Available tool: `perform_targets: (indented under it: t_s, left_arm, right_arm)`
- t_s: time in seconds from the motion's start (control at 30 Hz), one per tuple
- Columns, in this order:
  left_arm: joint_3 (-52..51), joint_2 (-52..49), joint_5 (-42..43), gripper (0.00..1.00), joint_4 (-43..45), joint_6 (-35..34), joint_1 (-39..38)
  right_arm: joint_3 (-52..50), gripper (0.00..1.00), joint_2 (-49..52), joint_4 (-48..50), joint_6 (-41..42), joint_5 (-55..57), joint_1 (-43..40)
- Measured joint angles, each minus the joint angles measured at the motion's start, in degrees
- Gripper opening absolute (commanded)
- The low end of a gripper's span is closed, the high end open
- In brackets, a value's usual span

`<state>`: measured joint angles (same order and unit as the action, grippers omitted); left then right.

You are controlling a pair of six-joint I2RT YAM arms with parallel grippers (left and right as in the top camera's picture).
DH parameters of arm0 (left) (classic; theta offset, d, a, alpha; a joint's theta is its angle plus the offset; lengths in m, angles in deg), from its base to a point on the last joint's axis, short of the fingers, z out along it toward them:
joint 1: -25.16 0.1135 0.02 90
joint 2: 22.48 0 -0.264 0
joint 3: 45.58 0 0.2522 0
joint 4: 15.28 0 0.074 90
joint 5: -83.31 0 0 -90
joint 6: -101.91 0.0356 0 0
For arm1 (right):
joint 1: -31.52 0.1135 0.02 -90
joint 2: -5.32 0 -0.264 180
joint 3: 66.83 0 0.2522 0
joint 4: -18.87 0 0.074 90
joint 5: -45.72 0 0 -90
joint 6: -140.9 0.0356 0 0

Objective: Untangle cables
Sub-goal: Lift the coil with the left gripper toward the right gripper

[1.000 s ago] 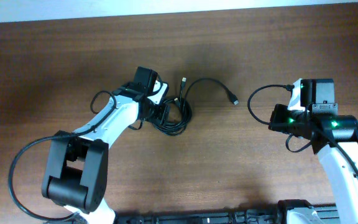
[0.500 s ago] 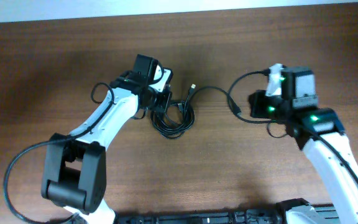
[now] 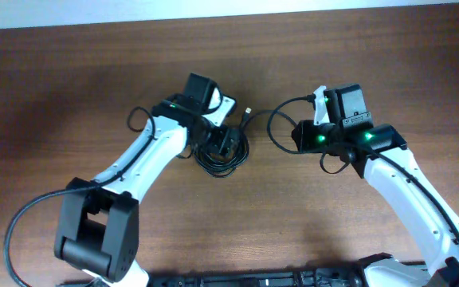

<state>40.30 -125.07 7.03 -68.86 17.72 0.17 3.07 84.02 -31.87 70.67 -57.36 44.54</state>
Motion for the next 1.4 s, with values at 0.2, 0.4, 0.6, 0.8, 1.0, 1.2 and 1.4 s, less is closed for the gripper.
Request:
perform_targets:
  t_s: [0.2,0.4,0.6,0.8,1.0,1.2,1.4]
  left_arm:
    - [0.0,0.0,-1.8,0.67,0.6,6.7,-4.1]
    - [0.0,-2.6,-3.5,0.65,-0.6,8.2,-6.4]
    - [0.0,-7.3,-5.8,0.44,-3.3,8.7,-8.5]
    - [0.0,-8.9,-6.6,0.0,-3.3,9.3,-10.4]
    - [3.3,-9.0,-6.6,0.0,-5.1,7.6,-10.6]
    - [16.2,-8.2,2.5,0.0,-9.3,6.1,-5.6]
    - [19.0,-7.1,22.1,0.0,-10.0,5.5,1.1]
  right_arm:
    - [0.0,0.3,0.0,-3.5,2.5,1.3,-4.8]
    - [0.0,0.29,0.0,-4.4,2.8,1.6,-9.3]
    - [0.0,0.29,0.0,-4.6,2.8,1.6,-10.6]
    - [0.0,0.29,0.0,-4.6,2.8,1.6,-10.6]
    - [0.0,0.3,0.0,-4.1,2.8,1.6,-10.6]
    - [0.0,0.3,0.0,-1.0,2.7,-4.8,-10.6]
    - [0.0,0.37,0.0,4.2,-1.2,-19.9,-10.6]
